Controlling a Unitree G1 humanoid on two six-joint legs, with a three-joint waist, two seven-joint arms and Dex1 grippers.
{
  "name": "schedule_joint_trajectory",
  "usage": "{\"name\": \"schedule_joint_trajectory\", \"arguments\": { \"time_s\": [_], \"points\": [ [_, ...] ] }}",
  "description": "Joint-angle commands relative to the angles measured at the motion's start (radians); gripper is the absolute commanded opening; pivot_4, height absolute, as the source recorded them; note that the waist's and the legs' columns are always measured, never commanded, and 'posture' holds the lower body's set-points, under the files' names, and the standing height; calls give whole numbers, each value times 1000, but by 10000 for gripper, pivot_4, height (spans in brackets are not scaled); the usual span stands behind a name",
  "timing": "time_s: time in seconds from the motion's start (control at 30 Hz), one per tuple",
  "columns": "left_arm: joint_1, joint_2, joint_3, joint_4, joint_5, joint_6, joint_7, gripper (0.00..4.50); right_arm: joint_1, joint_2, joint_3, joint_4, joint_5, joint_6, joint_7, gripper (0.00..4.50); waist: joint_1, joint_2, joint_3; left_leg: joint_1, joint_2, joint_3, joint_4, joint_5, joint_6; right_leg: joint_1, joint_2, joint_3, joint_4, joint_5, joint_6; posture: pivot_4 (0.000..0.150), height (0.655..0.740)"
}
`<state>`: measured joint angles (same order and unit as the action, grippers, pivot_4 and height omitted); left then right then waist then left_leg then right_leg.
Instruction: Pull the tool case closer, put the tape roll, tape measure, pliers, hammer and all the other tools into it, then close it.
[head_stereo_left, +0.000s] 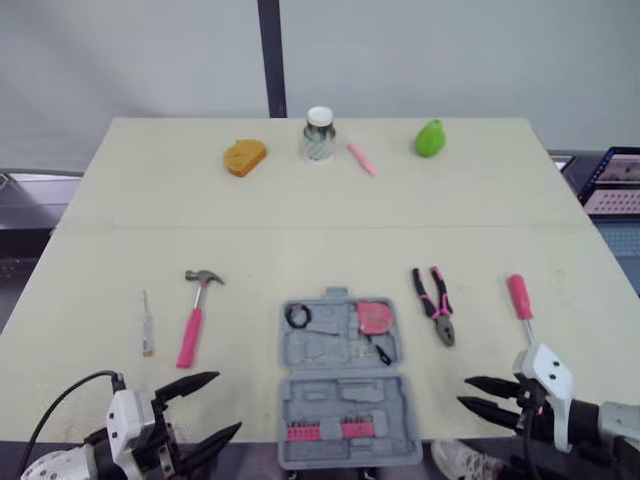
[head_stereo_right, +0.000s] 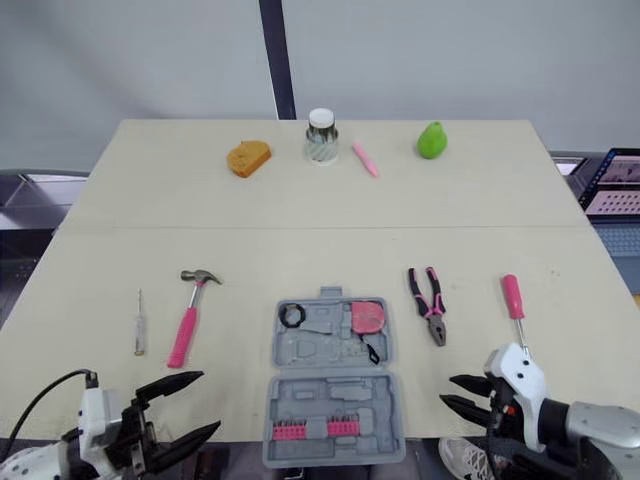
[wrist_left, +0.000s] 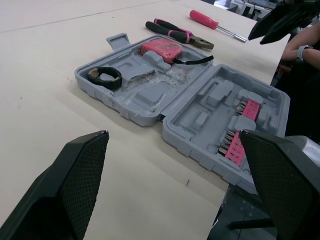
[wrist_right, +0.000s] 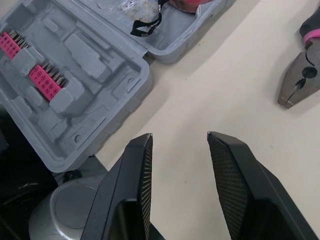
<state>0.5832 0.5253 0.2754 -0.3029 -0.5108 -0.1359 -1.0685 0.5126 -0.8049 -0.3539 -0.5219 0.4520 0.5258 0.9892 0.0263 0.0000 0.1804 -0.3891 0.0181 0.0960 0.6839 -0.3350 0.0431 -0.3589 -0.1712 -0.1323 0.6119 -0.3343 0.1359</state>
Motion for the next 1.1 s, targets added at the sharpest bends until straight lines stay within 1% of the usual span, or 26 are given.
{"name": "schedule_joint_trajectory", "arguments": {
  "time_s": [0.03,0.07,0.17,0.27,0.3,0.47,0.57,0.73,0.9,0.97,1.1],
  "points": [
    [-72,11,-19,-45,-28,-3,-4,45000,-13,-10,-12,-15,15,26,-17,18568,2,0,0,0,0,0,0,0,0,0,0,0,0,0,0,1500,6950],
    [-100,9,-32,-54,-28,5,1,45000,-15,-6,-22,-25,24,43,-28,18568,2,0,0,0,0,0,0,1,0,0,0,0,0,0,0,1500,6950],
    [-172,17,-70,-62,-19,16,-10,45000,-10,10,-53,-60,40,89,-70,26475,1,0,0,0,-1,0,0,1,1,0,1,0,1,0,0,1500,6950],
    [-235,22,-107,-44,-3,17,-23,45000,-7,43,-76,-90,24,115,-149,42176,0,1,0,0,-1,0,0,1,1,0,4,-1,1,0,0,1500,6950],
    [-251,23,-118,-35,0,15,-29,45000,-2,56,-81,-105,15,118,-174,44411,-1,1,0,0,-1,0,0,1,1,0,4,-2,1,0,0,1500,6950],
    [-326,30,-167,19,24,8,-54,45000,-16,120,-67,-151,-43,167,-331,44411,-1,1,-1,1,-2,1,0,2,1,0,4,-3,3,0,0,1500,6950],
    [-374,55,-193,53,55,24,-60,45000,-54,185,-38,-158,-83,219,-456,44411,-1,1,-1,1,-2,1,0,2,0,-1,5,-3,4,0,0,1500,6950],
    [-422,78,-216,54,58,69,-46,45000,-127,267,6,-167,-100,284,-572,44411,-3,3,-1,0,-2,1,0,2,0,-2,4,-3,5,0,0,1500,6950],
    [-469,85,-239,47,94,97,-9,45000,-212,335,73,-168,-83,374,-643,44411,-3,3,-1,0,-2,1,0,2,-1,-3,4,-2,7,0,0,1500,6950],
    [-482,89,-249,40,93,146,11,45000,-239,350,90,-161,-83,397,-656,44411,-4,4,-1,0,-2,1,0,2,-1,-3,4,-3,8,0,0,1500,6950],
    [-487,89,-256,24,108,158,39,45000,-330,374,124,-89,-95,430,-688,44411,-6,4,-1,0,-2,1,0,2,0,-3,5,-3,10,0,0,1500,6950]
  ]
}}
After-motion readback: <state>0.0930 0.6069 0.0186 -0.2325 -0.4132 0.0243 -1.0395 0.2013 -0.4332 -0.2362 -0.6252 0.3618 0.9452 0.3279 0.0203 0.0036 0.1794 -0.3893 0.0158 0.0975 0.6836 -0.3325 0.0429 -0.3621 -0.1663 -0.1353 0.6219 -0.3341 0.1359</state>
